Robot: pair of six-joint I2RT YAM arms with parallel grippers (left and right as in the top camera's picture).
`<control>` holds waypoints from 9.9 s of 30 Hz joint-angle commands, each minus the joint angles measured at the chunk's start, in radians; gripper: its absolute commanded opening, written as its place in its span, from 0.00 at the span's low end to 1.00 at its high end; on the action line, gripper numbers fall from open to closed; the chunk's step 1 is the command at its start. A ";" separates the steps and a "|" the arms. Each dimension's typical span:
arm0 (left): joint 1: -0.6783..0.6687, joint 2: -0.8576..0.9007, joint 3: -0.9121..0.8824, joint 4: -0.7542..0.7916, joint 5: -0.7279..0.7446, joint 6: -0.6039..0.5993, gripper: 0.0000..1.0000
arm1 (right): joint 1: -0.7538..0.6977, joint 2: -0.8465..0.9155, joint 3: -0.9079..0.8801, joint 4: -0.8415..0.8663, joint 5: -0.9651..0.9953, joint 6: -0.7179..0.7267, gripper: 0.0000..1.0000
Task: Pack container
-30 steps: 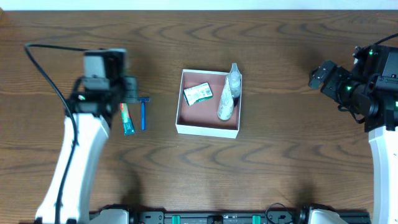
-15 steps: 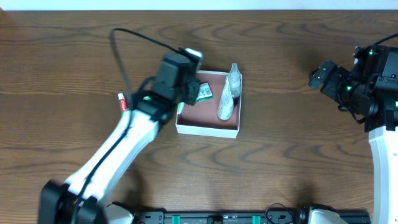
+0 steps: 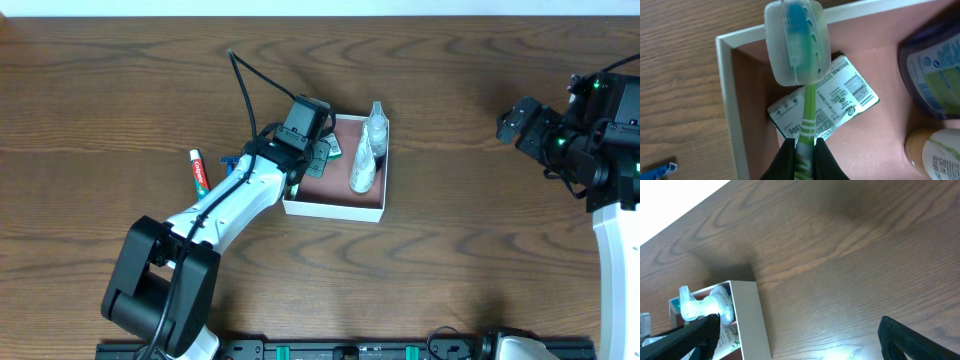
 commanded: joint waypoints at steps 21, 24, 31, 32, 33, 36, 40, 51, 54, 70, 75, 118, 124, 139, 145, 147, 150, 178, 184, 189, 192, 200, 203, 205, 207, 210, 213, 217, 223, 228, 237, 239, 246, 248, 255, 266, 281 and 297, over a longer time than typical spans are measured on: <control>0.003 -0.165 0.005 -0.055 -0.053 -0.154 0.54 | -0.007 -0.001 0.002 -0.002 -0.003 0.008 0.99; 0.003 -0.257 0.005 -0.056 -0.053 -0.153 0.57 | -0.007 -0.001 0.002 -0.002 -0.003 0.008 0.99; 0.061 -0.386 0.005 -0.173 -0.145 -0.120 0.61 | -0.007 -0.001 0.002 -0.002 -0.003 0.008 0.99; 0.083 -0.383 0.004 -0.208 -0.170 -0.120 0.63 | -0.007 -0.001 0.002 -0.002 -0.003 0.008 0.99; 0.115 -0.374 0.001 -0.250 -0.188 -0.120 0.65 | -0.007 -0.001 0.002 -0.002 -0.003 0.008 0.99; 0.229 -0.323 -0.008 -0.350 -0.191 -0.121 0.66 | -0.007 -0.001 0.002 -0.002 -0.003 0.008 0.99; 0.380 -0.214 -0.011 -0.402 -0.097 -0.112 0.67 | -0.007 -0.001 0.002 -0.002 -0.003 0.008 0.99; 0.594 0.076 -0.011 -0.309 0.047 -0.051 0.64 | -0.007 -0.001 0.002 -0.002 -0.003 0.008 0.99; 0.603 0.116 -0.011 -0.278 0.047 -0.050 0.48 | -0.007 -0.001 0.002 -0.002 -0.003 0.008 0.99; 0.603 0.135 -0.011 -0.257 0.106 -0.011 0.41 | -0.007 -0.001 0.002 -0.002 -0.003 0.008 0.99; 0.603 0.146 -0.021 -0.251 0.106 -0.046 0.42 | -0.007 -0.001 0.002 -0.002 -0.003 0.008 0.99; 0.058 -0.073 0.063 -0.013 0.186 -0.014 0.08 | -0.007 -0.001 0.002 -0.002 -0.003 0.008 0.99; 0.033 0.037 0.063 -0.005 0.185 -0.030 0.08 | -0.007 -0.001 0.002 -0.002 -0.003 0.008 0.99; 0.018 0.003 0.064 -0.066 0.175 -0.082 0.25 | -0.007 -0.001 0.002 -0.002 -0.003 0.008 0.99; 0.022 -0.162 0.072 -0.096 0.160 -0.082 0.32 | -0.007 -0.001 0.002 -0.002 -0.003 0.008 0.99; 0.031 -0.237 0.072 -0.109 0.098 -0.082 0.36 | -0.007 -0.001 0.002 -0.002 -0.003 0.008 0.99; 0.066 -0.324 0.072 -0.161 -0.005 -0.082 0.46 | -0.007 -0.001 0.002 -0.002 -0.003 0.008 0.99; 0.442 0.137 0.050 -0.370 0.124 0.036 0.39 | -0.007 -0.001 0.002 -0.002 -0.003 0.008 0.99; 0.442 0.159 0.049 -0.374 0.124 0.036 0.39 | -0.007 -0.001 0.002 -0.002 -0.003 0.008 0.99; 0.442 0.213 0.049 -0.380 0.125 0.035 0.36 | -0.007 -0.001 0.002 -0.002 -0.003 0.008 0.99; 0.442 0.215 0.050 -0.380 0.124 0.035 0.24 | -0.007 -0.001 0.002 -0.002 -0.003 0.008 0.99; 0.440 0.076 0.128 -0.520 0.125 0.034 0.06 | -0.007 -0.001 0.002 -0.002 -0.003 0.008 0.99; 0.427 -0.035 0.178 -0.564 0.155 0.035 0.06 | -0.007 -0.001 0.002 -0.002 -0.003 0.008 0.99; 0.409 -0.121 0.203 -0.568 0.196 0.035 0.06 | -0.007 -0.001 0.002 -0.002 -0.003 0.008 0.99; 0.377 -0.212 0.221 -0.555 0.226 0.035 0.06 | -0.007 -0.001 0.002 -0.002 -0.003 0.008 0.99; 0.309 -0.317 0.225 -0.512 0.225 0.032 0.06 | -0.007 -0.001 0.002 -0.002 -0.003 0.008 0.99; 0.232 -0.358 0.223 -0.471 0.225 -0.014 0.06 | -0.007 -0.001 0.002 -0.002 -0.003 0.008 0.99; 0.113 -0.319 0.200 -0.404 0.211 -0.045 0.06 | -0.007 -0.001 0.002 -0.002 -0.003 0.008 0.99; 0.011 -0.131 0.192 -0.344 0.164 -0.097 0.06 | -0.007 -0.001 0.002 -0.002 -0.003 0.008 0.99; -0.011 0.027 0.192 -0.278 0.166 -0.137 0.06 | -0.007 -0.001 0.002 -0.002 -0.003 0.008 0.99; -0.014 0.089 0.192 -0.280 0.208 -0.161 0.30 | -0.007 -0.001 0.002 -0.002 -0.003 0.008 0.99; -0.013 0.089 0.192 -0.287 0.208 -0.161 0.39 | -0.007 -0.001 0.002 -0.002 -0.003 0.008 0.99; 0.007 0.020 0.230 -0.325 0.206 -0.161 0.40 | -0.007 -0.001 0.002 -0.002 -0.003 0.008 0.99; 0.023 -0.027 0.251 -0.350 0.201 -0.157 0.40 | -0.007 -0.001 0.002 -0.002 -0.003 0.008 0.99; 0.124 -0.283 0.264 -0.454 0.013 -0.116 0.51 | -0.007 -0.001 0.002 -0.002 -0.003 0.008 0.99; 0.244 -0.549 0.264 -0.617 -0.011 0.009 0.98 | -0.007 -0.001 0.002 -0.002 -0.003 0.008 0.99; 0.267 -0.641 0.262 -0.624 -0.144 0.018 0.98 | -0.007 -0.001 0.002 -0.002 -0.003 0.008 0.99; 0.548 -1.151 -0.300 -0.446 -0.032 0.032 0.98 | -0.007 -0.001 0.002 -0.002 -0.003 0.008 0.99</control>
